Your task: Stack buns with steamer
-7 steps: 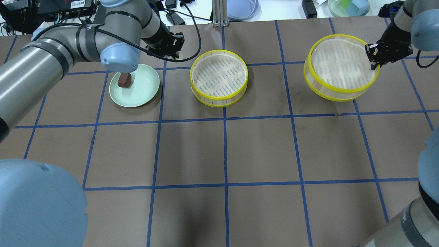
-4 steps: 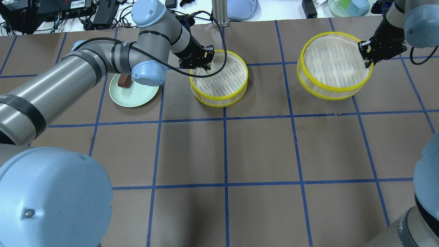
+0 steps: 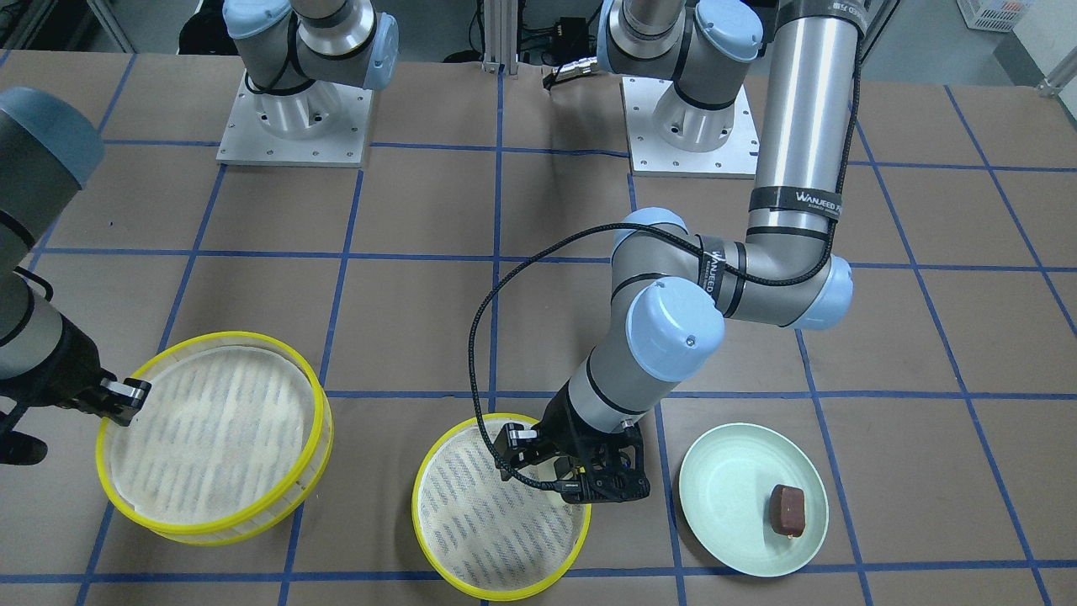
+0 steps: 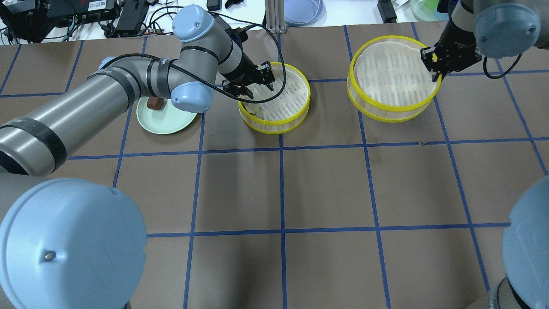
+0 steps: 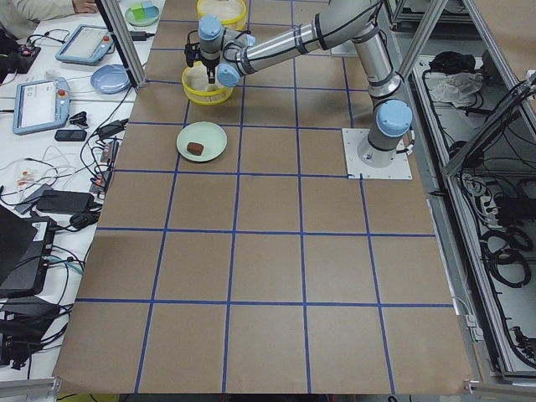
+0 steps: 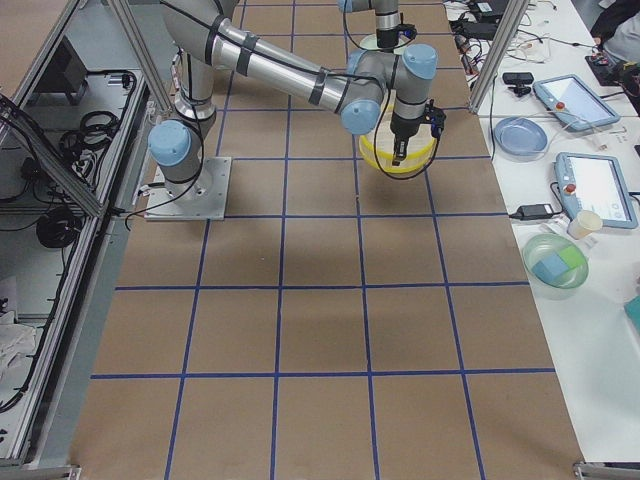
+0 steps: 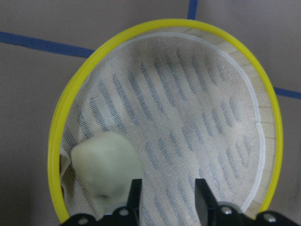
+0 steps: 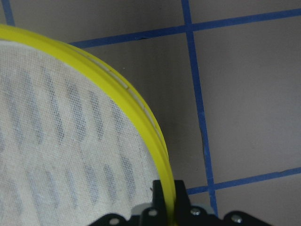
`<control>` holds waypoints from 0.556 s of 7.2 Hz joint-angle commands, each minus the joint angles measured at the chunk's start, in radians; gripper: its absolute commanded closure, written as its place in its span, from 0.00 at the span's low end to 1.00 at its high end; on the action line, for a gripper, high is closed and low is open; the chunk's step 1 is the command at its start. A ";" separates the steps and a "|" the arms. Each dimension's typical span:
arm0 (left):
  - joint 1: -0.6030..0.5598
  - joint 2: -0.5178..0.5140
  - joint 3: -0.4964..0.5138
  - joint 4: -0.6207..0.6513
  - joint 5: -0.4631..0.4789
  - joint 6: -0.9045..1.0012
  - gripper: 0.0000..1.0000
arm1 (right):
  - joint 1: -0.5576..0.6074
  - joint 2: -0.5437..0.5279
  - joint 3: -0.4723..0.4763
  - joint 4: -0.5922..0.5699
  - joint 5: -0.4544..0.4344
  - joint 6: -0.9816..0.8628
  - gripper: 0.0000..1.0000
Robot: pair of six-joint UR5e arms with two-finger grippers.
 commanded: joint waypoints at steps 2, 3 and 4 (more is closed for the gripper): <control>0.113 0.116 0.023 -0.121 0.077 0.060 0.00 | 0.113 -0.010 0.000 0.001 0.006 0.156 1.00; 0.181 0.150 0.026 -0.203 0.129 0.220 0.00 | 0.149 -0.010 0.000 0.004 0.006 0.205 1.00; 0.222 0.153 0.023 -0.236 0.213 0.340 0.00 | 0.194 -0.008 0.000 0.002 0.011 0.283 1.00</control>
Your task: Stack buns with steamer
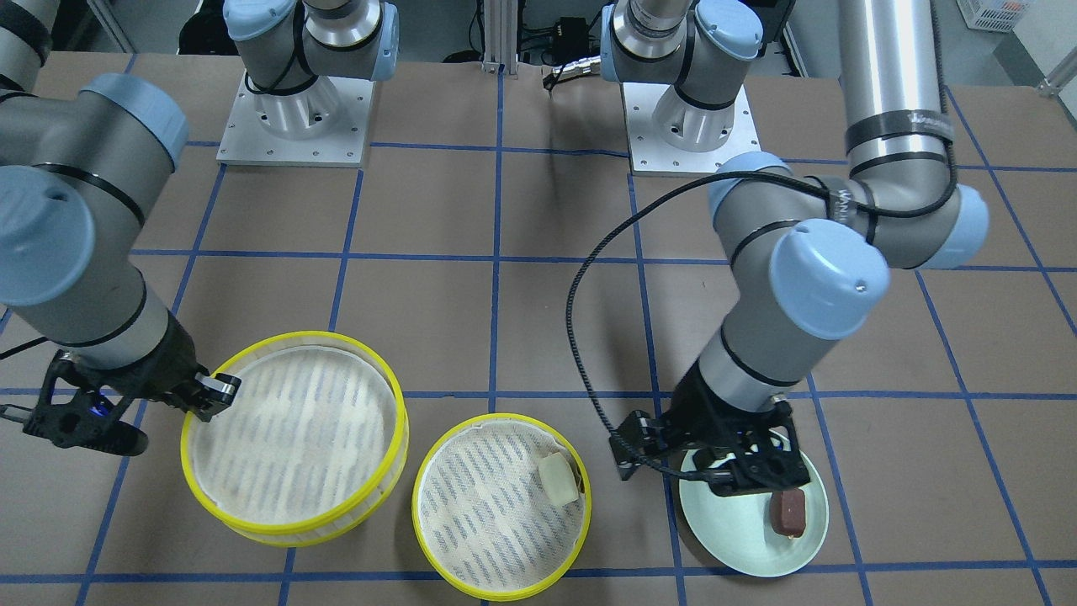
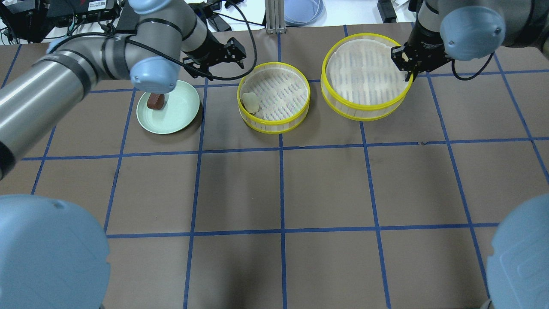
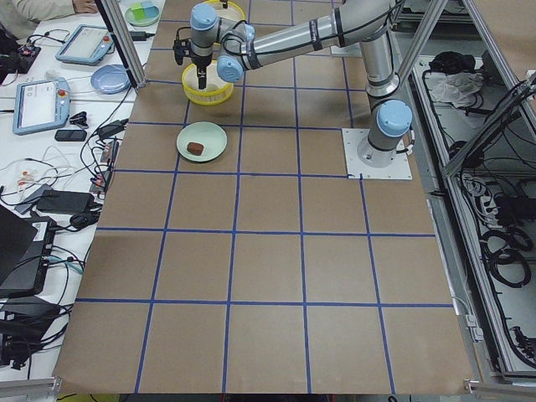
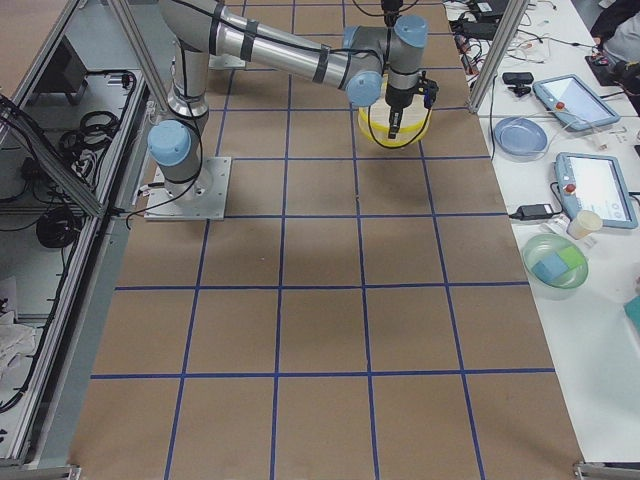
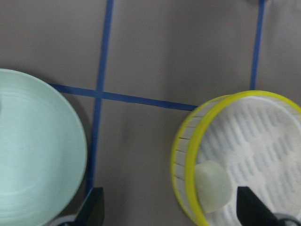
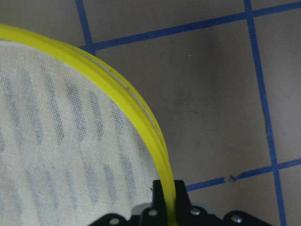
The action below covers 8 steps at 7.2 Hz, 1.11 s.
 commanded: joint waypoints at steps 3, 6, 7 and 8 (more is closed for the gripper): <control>0.162 -0.028 -0.050 -0.030 0.139 0.430 0.00 | 0.206 0.030 0.000 -0.064 0.071 0.287 1.00; 0.184 -0.140 -0.054 0.114 0.141 0.498 0.00 | 0.234 0.090 0.000 -0.118 0.216 0.292 1.00; 0.184 -0.165 -0.054 0.119 0.141 0.497 0.07 | 0.234 0.094 0.003 -0.117 0.161 0.280 1.00; 0.186 -0.185 -0.054 0.127 0.141 0.498 0.17 | 0.234 0.087 0.000 -0.114 0.129 0.289 1.00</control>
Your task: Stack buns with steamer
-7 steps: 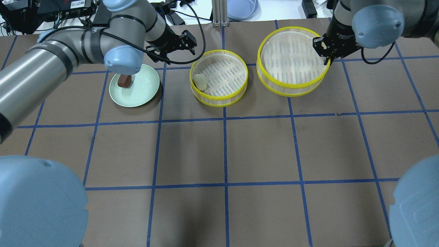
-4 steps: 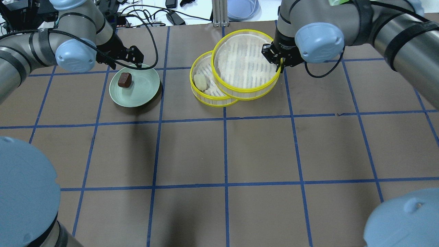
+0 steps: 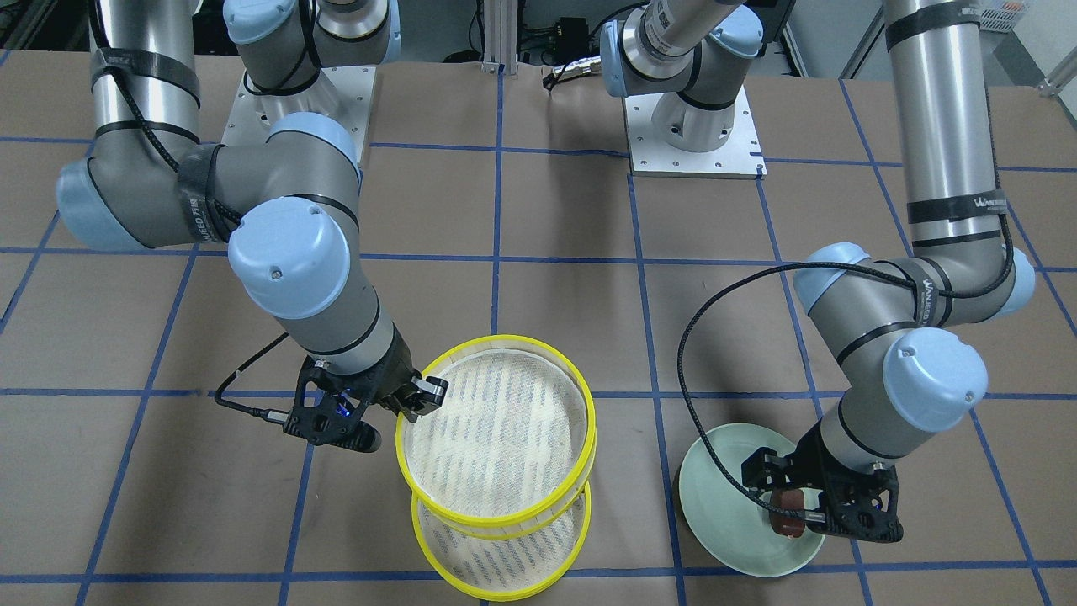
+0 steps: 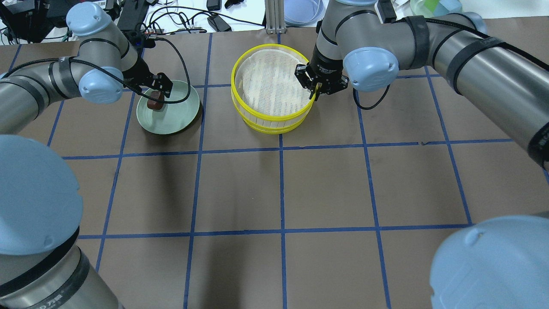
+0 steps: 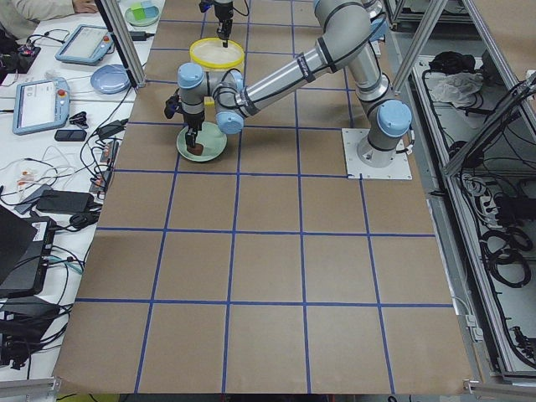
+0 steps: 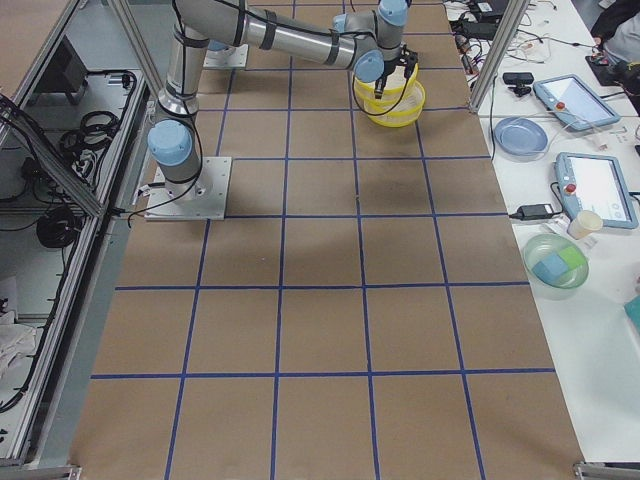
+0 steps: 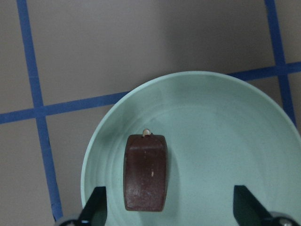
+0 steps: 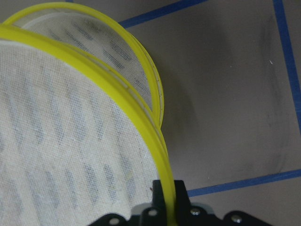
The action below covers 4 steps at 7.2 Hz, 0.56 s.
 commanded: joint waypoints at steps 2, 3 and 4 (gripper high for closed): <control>0.009 -0.048 0.000 0.018 0.025 0.022 0.72 | 0.009 -0.064 0.003 0.001 -0.086 -0.011 1.00; 0.011 -0.048 0.015 0.015 0.042 0.042 1.00 | 0.005 -0.064 -0.004 -0.009 -0.071 -0.066 1.00; 0.020 -0.035 0.018 0.015 0.033 0.037 1.00 | 0.008 -0.058 -0.009 -0.020 -0.074 -0.024 1.00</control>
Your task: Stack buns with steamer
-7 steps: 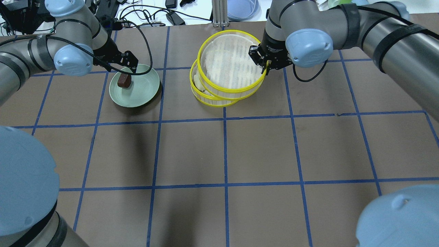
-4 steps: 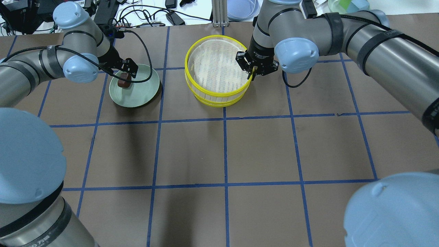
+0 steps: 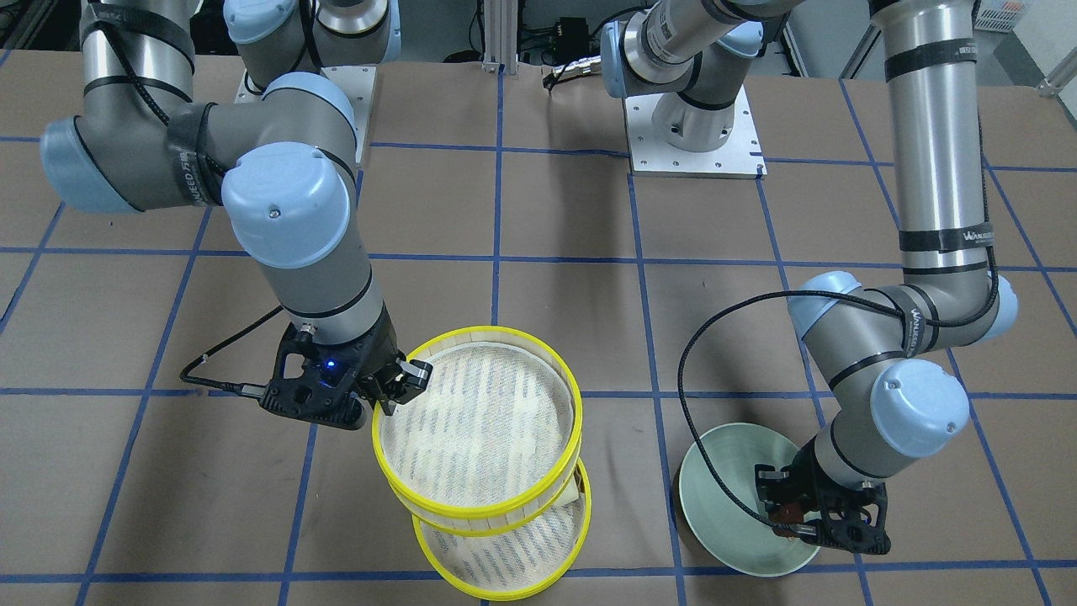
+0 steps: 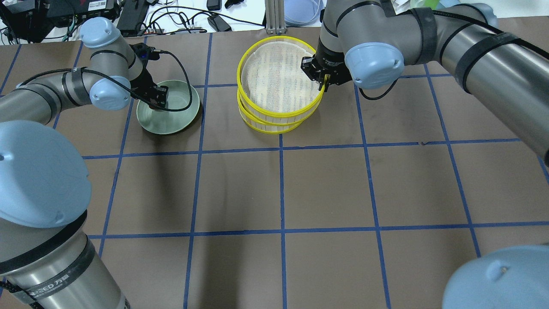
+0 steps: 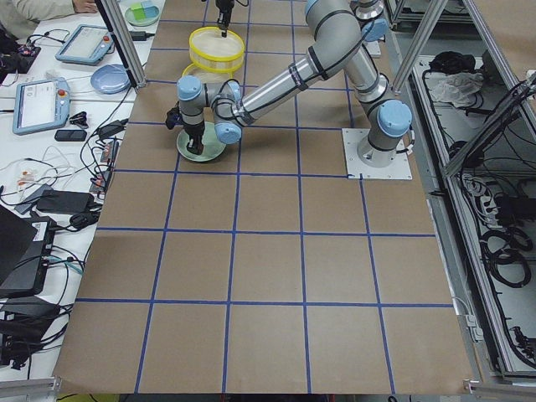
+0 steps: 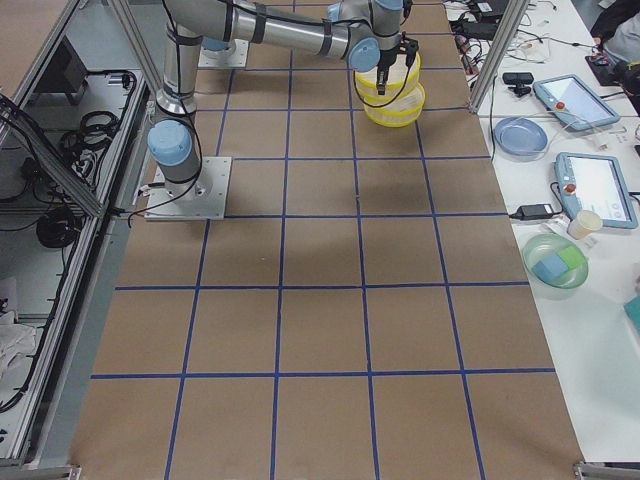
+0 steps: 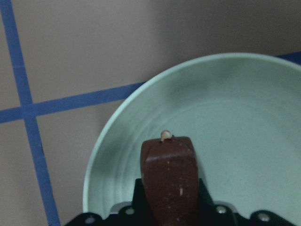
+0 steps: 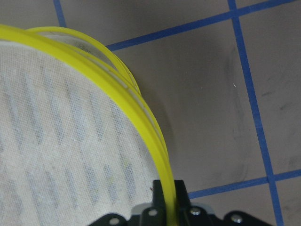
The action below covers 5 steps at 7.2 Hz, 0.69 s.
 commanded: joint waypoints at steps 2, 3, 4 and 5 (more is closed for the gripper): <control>0.010 0.050 0.009 -0.002 -0.032 -0.099 1.00 | 0.002 0.064 -0.034 -0.014 0.007 0.036 1.00; 0.004 0.078 0.007 -0.010 -0.044 -0.128 1.00 | 0.002 0.112 -0.098 -0.012 0.018 0.060 1.00; -0.010 0.113 0.009 -0.025 -0.046 -0.146 1.00 | 0.004 0.162 -0.135 -0.014 0.020 0.079 1.00; -0.019 0.159 0.009 -0.077 -0.048 -0.233 1.00 | 0.004 0.187 -0.145 -0.014 0.018 0.082 1.00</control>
